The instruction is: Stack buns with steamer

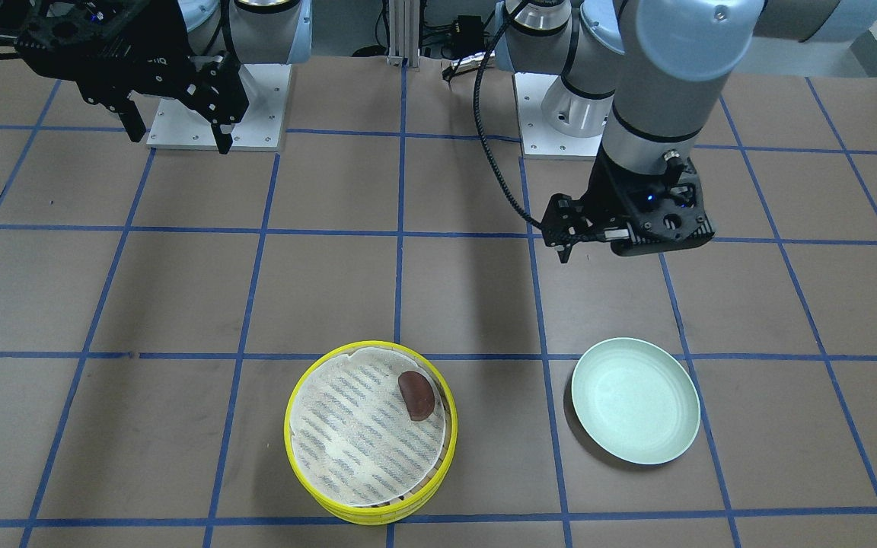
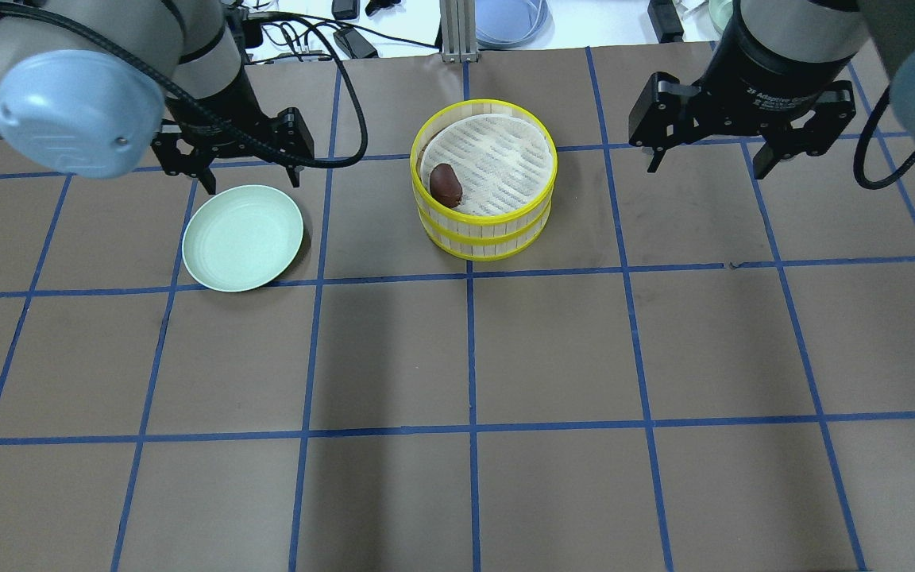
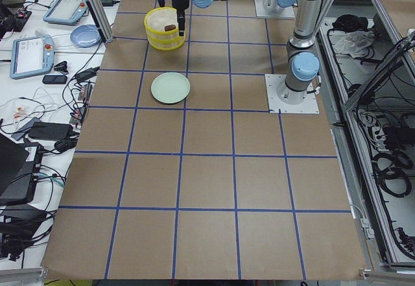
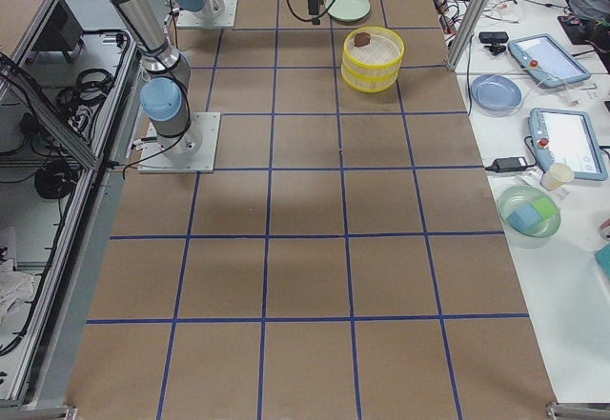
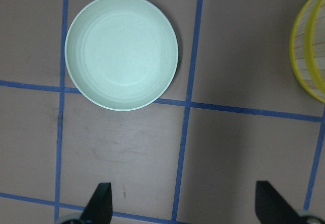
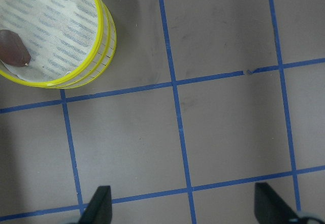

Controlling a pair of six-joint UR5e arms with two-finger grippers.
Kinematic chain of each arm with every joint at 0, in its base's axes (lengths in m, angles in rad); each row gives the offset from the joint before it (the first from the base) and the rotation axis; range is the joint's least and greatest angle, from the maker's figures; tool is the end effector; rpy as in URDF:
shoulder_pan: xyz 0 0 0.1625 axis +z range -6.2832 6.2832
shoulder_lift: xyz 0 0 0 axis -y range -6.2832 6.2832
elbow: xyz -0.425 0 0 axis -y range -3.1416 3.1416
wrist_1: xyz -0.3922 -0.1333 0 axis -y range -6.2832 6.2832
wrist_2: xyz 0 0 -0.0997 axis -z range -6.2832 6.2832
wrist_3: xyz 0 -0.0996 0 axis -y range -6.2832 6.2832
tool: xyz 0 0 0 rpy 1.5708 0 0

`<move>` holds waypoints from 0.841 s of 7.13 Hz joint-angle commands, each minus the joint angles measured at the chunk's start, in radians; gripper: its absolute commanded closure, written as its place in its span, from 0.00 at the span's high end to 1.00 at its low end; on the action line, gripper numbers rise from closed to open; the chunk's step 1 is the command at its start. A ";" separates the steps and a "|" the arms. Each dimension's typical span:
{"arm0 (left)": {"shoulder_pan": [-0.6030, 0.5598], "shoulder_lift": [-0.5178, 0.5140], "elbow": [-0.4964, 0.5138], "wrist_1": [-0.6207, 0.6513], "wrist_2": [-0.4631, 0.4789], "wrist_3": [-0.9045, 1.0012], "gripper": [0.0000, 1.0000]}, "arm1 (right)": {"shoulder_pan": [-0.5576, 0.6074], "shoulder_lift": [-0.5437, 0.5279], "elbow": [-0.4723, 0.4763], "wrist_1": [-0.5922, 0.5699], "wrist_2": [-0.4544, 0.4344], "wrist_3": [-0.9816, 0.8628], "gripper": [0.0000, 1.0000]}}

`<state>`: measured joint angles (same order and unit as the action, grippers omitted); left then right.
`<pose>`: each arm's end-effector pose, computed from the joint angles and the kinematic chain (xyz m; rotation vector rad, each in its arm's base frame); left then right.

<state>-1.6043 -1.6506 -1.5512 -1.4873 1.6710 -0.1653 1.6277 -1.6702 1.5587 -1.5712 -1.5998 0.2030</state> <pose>-0.1409 -0.5229 0.4658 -0.2022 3.0371 -0.0504 0.1562 -0.4496 0.5412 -0.2304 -3.1137 0.1793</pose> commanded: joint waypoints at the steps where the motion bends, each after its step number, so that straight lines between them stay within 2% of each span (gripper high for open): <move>1: 0.070 0.101 0.041 -0.069 0.006 0.020 1.00 | 0.000 0.000 0.000 -0.001 0.001 0.001 1.00; 2: 0.073 0.101 0.034 -0.091 -0.011 0.012 1.00 | 0.000 0.000 0.001 0.000 0.000 0.000 1.00; 3: 0.076 0.103 0.034 -0.144 -0.160 0.015 1.00 | 0.001 0.000 0.000 -0.015 -0.002 -0.008 1.00; 6: 0.080 0.100 0.034 -0.047 -0.159 0.029 1.00 | 0.000 0.001 0.001 -0.038 0.000 -0.011 1.00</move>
<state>-1.5256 -1.5408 -1.5080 -1.5578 1.5100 -0.1411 1.6282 -1.6692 1.5595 -1.6054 -1.6014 0.1927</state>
